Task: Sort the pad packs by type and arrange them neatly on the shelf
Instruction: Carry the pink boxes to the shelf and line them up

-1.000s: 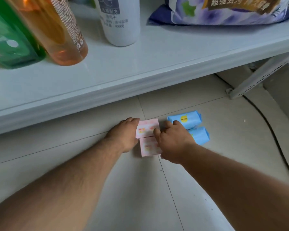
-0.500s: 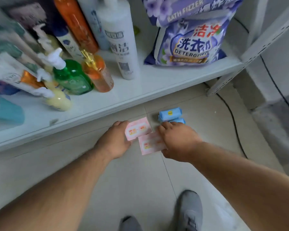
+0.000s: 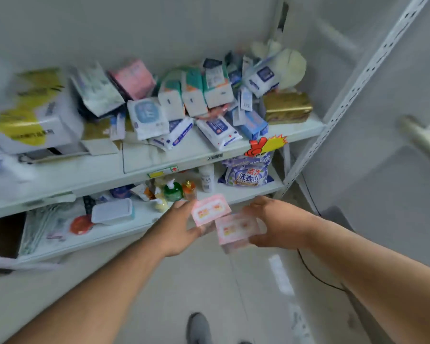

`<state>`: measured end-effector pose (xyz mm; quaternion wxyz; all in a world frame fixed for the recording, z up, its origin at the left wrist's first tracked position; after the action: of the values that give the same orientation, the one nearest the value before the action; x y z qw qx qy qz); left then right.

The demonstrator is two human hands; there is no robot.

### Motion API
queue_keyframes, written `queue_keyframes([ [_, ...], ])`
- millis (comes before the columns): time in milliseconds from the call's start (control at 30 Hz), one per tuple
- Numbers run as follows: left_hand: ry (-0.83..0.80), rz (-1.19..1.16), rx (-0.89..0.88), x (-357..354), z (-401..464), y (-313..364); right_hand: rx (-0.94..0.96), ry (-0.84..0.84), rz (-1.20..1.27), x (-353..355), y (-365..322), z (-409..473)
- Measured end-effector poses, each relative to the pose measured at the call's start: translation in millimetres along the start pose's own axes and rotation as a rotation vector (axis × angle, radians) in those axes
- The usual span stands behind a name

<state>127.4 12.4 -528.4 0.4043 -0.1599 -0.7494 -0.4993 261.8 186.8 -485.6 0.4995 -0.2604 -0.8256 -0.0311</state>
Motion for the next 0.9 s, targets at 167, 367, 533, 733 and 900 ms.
queue_keyframes([
  [167, 0.118, 0.003, -0.019, 89, -60, 69, 0.080, 0.097, 0.012, 88, -40, -80],
  [367, 0.309, -0.038, 0.002, 181, -135, 130, 0.185, 0.241, -0.017, 167, -82, -159],
  [533, 0.459, -0.025, -0.033, 256, -194, 159, 0.304, 0.304, -0.025, 221, -130, -210],
  [733, 0.617, -0.006, -0.102, 356, -245, 177, 0.426, 0.386, 0.079, 283, -196, -247],
  [900, 0.692, 0.077, -0.111, 435, -275, 162, 0.447, 0.459, 0.070, 321, -262, -247],
])
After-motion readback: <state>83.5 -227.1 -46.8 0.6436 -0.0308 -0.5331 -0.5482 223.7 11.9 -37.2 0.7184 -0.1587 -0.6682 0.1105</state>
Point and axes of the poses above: each hand's wrist, its own z-axis towards the middle knuckle, its own x-axis out of the back of the hand, y = z × x, the point moved 6 cm from there along z, towards the middle knuckle, and after that the axes turned 15 degrees about -x, right-handed, at the moved point
